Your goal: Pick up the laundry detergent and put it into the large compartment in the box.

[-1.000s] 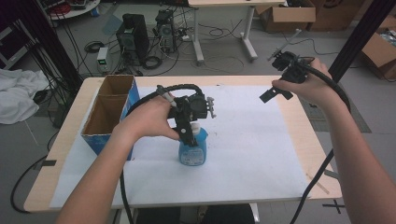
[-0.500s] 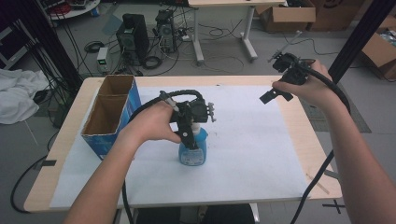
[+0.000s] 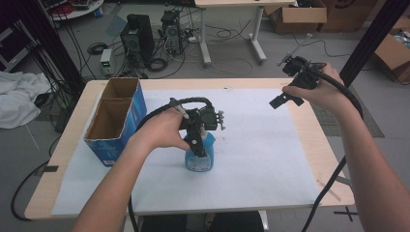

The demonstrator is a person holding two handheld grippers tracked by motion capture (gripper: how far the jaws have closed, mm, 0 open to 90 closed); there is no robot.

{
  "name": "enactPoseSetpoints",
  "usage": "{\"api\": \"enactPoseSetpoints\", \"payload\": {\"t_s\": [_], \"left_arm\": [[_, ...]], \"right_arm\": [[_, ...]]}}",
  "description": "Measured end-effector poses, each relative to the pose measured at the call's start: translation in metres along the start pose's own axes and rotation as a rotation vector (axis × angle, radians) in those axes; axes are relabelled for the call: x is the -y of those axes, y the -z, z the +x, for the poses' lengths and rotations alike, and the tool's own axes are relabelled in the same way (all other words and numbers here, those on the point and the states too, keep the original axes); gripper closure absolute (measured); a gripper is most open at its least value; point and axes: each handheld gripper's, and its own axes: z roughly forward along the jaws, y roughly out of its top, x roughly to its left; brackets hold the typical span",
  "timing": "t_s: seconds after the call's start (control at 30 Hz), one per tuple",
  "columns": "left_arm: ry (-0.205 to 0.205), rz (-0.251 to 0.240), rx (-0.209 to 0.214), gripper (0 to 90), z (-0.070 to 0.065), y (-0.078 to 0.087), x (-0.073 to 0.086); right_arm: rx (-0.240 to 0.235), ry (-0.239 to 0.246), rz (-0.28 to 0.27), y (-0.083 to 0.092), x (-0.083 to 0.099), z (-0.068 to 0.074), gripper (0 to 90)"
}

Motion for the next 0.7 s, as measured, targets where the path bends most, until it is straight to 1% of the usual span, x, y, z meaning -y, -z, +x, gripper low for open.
{"api": "enactPoseSetpoints", "payload": {"t_s": [0.13,0.17,0.27,0.37,0.7], "left_arm": [[-0.004,0.009,0.006,16.7,-0.0009,-0.0023,-0.0016],[-0.012,0.011,0.002,17.7,-0.0004,-0.0027,-0.0018],[-0.006,0.018,0.002,18.3,-0.0005,-0.0038,-0.0019],[-0.014,0.022,0.000,21.0,-0.0004,-0.0045,-0.0020],[-0.006,0.038,0.008,24.5,-0.0001,-0.0069,-0.0020]], "right_arm": [[-0.001,0.005,-0.003,-0.0006,0.0000,-0.0002,20.7],[-0.001,0.005,-0.001,-0.0008,0.0001,-0.0004,20.6],[-0.001,0.005,0.001,-0.0012,0.0001,-0.0005,20.6],[-0.001,0.003,0.002,-0.0014,-0.0001,0.0000,20.7],[-0.002,0.005,0.005,-0.0028,-0.0003,0.0001,20.9]]}}
